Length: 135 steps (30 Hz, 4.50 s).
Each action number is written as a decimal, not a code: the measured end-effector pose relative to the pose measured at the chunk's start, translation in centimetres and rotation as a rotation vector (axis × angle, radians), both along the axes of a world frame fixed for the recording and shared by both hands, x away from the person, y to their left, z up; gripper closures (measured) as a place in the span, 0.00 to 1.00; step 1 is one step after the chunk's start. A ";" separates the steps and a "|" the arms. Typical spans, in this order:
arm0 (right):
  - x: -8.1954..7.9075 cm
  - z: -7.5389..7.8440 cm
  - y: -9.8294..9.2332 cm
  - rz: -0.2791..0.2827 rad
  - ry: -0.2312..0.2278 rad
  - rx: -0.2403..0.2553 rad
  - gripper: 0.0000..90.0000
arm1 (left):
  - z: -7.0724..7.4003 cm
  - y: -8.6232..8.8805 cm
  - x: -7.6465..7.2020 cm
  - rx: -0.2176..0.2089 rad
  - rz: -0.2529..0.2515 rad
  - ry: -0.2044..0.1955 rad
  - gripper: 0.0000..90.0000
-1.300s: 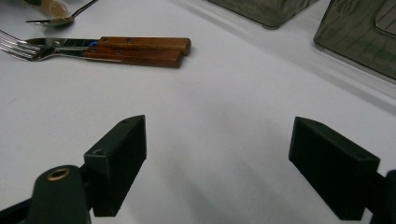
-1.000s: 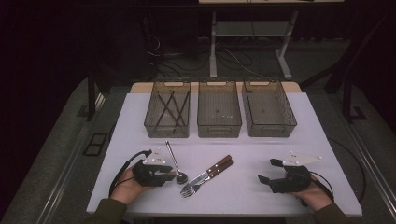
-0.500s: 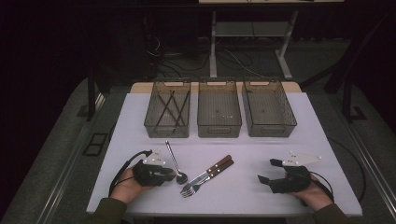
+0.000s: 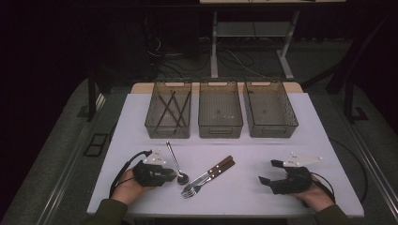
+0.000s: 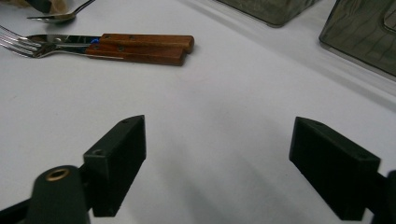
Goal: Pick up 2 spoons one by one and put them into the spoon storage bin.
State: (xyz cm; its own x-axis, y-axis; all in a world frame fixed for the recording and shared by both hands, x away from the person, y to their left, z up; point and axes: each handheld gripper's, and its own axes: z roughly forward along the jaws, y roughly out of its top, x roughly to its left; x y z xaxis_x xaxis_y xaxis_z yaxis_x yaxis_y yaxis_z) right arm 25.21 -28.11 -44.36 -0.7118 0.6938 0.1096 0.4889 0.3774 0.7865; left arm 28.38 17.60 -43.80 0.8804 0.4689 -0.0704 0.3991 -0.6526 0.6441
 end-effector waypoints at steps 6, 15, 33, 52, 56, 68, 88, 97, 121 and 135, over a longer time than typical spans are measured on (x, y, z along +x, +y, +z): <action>0.1 0.0 0.0 -0.017 0.001 0.006 0.12 | 0.3 0.2 0.1 -0.011 0.009 -0.005 0.82; 0.2 -0.1 0.0 -0.028 -0.002 0.003 0.12 | 0.8 0.1 0.2 -0.047 0.042 -0.002 0.82; 0.2 0.0 0.1 -0.018 -0.013 0.005 0.13 | 2.2 -1.2 1.3 -0.107 0.086 -0.017 0.82; 0.1 0.0 0.2 -0.022 -0.013 0.005 0.13 | 4.1 -3.7 3.8 -0.153 0.093 -0.066 0.82; 0.2 0.0 0.2 -0.027 -0.008 0.004 0.12 | 4.5 -4.1 4.5 -0.163 0.103 -0.078 0.82; 0.2 -0.1 0.3 -0.019 -0.012 0.004 0.13 | 5.5 -5.6 6.2 -0.199 0.135 -0.103 0.82; 0.1 0.0 0.1 -0.022 -0.013 0.028 0.13 | 6.4 -8.2 9.9 -0.264 0.174 -0.126 0.82; 0.1 0.1 0.1 -0.023 -0.014 0.038 0.13 | 7.6 -10.1 12.4 -0.291 0.176 -0.140 0.82; 0.0 0.2 0.0 -0.029 -0.020 0.040 0.12 | 8.0 -14.7 17.6 -0.332 0.208 -0.145 0.82; 0.0 0.2 0.0 -0.027 -0.021 0.044 0.13 | 6.4 -16.0 19.2 -0.309 0.240 -0.132 0.82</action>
